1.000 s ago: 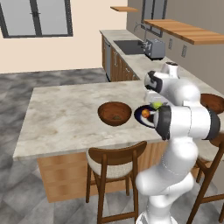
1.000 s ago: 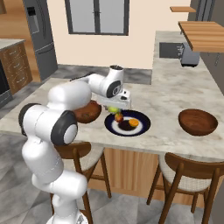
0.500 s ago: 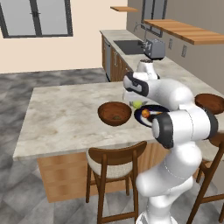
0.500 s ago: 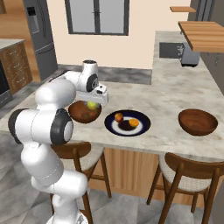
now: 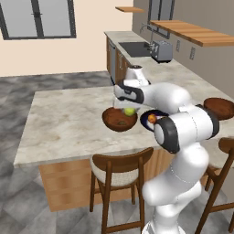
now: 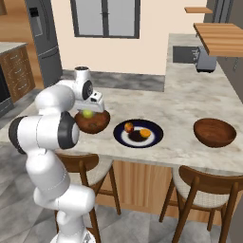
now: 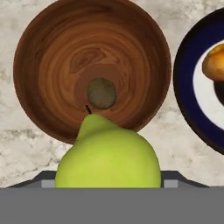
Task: Take the fruits from the plate on the dining counter and place two fruits in each bowl.
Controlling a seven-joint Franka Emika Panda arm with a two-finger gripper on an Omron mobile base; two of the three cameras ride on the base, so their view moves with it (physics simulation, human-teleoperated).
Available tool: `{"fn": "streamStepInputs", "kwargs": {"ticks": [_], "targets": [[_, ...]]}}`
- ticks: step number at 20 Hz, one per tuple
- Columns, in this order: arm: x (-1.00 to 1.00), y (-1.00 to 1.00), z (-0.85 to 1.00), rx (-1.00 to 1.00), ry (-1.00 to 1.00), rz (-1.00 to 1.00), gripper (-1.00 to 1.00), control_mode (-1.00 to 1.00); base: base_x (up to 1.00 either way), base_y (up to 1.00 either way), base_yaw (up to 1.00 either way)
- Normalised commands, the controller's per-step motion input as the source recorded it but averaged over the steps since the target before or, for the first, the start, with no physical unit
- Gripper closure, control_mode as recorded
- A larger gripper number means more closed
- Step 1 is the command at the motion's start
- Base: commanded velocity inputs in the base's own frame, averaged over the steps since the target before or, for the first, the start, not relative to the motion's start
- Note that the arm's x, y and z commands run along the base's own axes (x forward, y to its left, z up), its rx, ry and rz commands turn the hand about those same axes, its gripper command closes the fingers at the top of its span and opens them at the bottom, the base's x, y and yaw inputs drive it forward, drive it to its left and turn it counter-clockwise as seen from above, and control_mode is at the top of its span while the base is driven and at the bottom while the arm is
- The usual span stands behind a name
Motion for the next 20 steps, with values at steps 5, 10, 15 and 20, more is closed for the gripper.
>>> {"fn": "streamStepInputs", "kwargs": {"ticks": [5,10,15,20], "targets": [[0.56,0.10,-0.44,0.00,0.00,0.00,1.00,-1.00,0.00,0.00,0.00],[0.26,0.11,-0.34,0.00,0.00,0.00,1.00,-1.00,0.00,0.00,0.00],[0.19,0.02,-0.24,0.00,0.00,0.00,1.00,-1.00,0.00,0.00,0.00],[0.24,0.00,-0.26,0.00,0.00,0.00,1.00,-1.00,0.00,0.00,0.00]]}}
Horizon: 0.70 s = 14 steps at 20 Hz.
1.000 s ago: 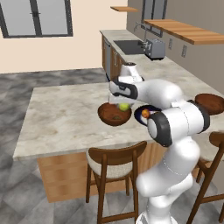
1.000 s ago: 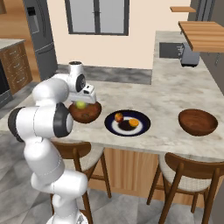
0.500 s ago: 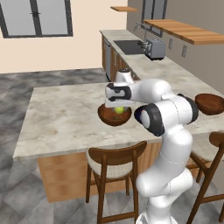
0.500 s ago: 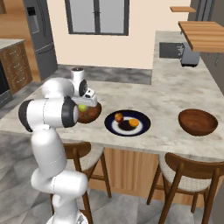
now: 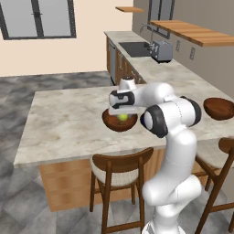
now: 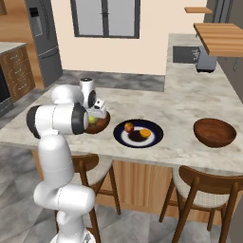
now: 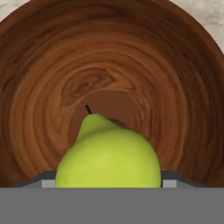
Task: Take the fruits from the plate on the dining counter and place two fruits in each bowl.
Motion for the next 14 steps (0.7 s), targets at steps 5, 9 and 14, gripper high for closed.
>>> {"fn": "streamStepInputs", "kwargs": {"ticks": [5,9,14], "targets": [[0.03,0.00,-0.20,0.00,0.00,0.00,1.00,-1.00,0.00,0.00,0.00],[0.00,0.00,-0.21,0.00,0.00,0.00,1.00,-1.00,0.00,0.00,0.00],[0.00,0.00,-0.06,0.00,0.00,0.00,-1.00,-1.00,0.00,0.00,0.00]]}}
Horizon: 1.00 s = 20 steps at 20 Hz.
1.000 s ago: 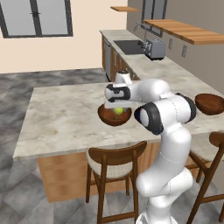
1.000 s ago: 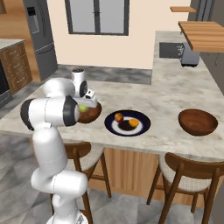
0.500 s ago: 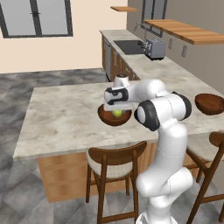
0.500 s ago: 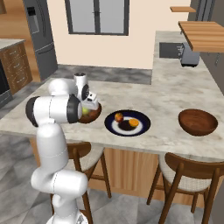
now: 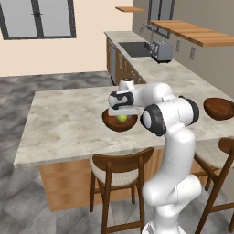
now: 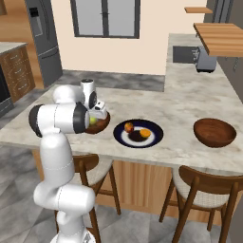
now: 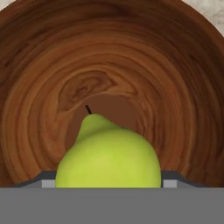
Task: Take the fruits from the plate on the dining counter and place two fruits in each bowl.
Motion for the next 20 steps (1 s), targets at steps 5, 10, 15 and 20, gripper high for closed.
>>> {"fn": "streamStepInputs", "kwargs": {"ticks": [5,10,15,20], "targets": [[0.00,0.00,0.00,0.00,0.00,0.00,-1.00,-1.00,0.00,0.00,0.00],[-0.03,-0.01,0.24,0.00,0.00,0.00,-1.00,-1.00,0.00,0.00,0.00],[-0.44,-0.26,0.52,0.00,-0.02,-0.04,-1.00,-1.00,0.00,0.00,0.00],[-0.61,-0.48,0.51,0.01,-0.01,-0.05,-1.00,-1.00,0.00,0.00,0.00]]}}
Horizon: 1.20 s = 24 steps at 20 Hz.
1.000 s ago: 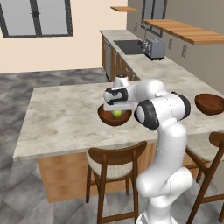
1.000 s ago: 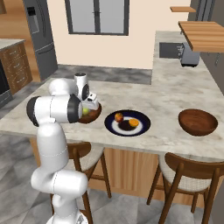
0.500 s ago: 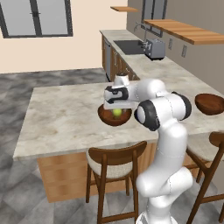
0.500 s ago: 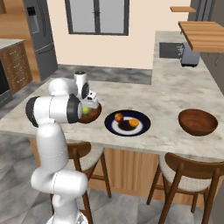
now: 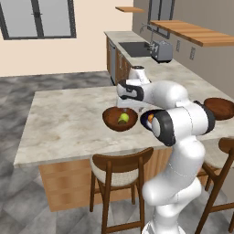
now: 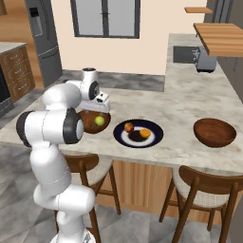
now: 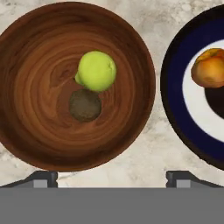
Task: Take the fruits from the plate on the dining counter and place two fruits in each bowl.
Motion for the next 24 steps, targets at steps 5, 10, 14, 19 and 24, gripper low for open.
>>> {"fn": "streamStepInputs", "kwargs": {"ticks": [5,10,14,19,24], "targets": [[-0.17,-0.60,0.21,0.01,-0.04,-0.01,-1.00,-1.00,0.00,0.00,0.00],[0.14,-0.55,-0.07,0.01,-0.13,-0.01,-1.00,-1.00,0.00,0.00,0.00],[0.18,-0.69,-0.08,0.04,-0.03,-0.02,-1.00,-1.00,0.00,0.00,0.00],[0.13,-0.50,-0.28,0.05,0.00,0.00,-1.00,-1.00,0.00,0.00,0.00],[0.11,-0.32,-0.29,0.08,0.00,0.00,-1.00,-1.00,0.00,0.00,0.00]]}}
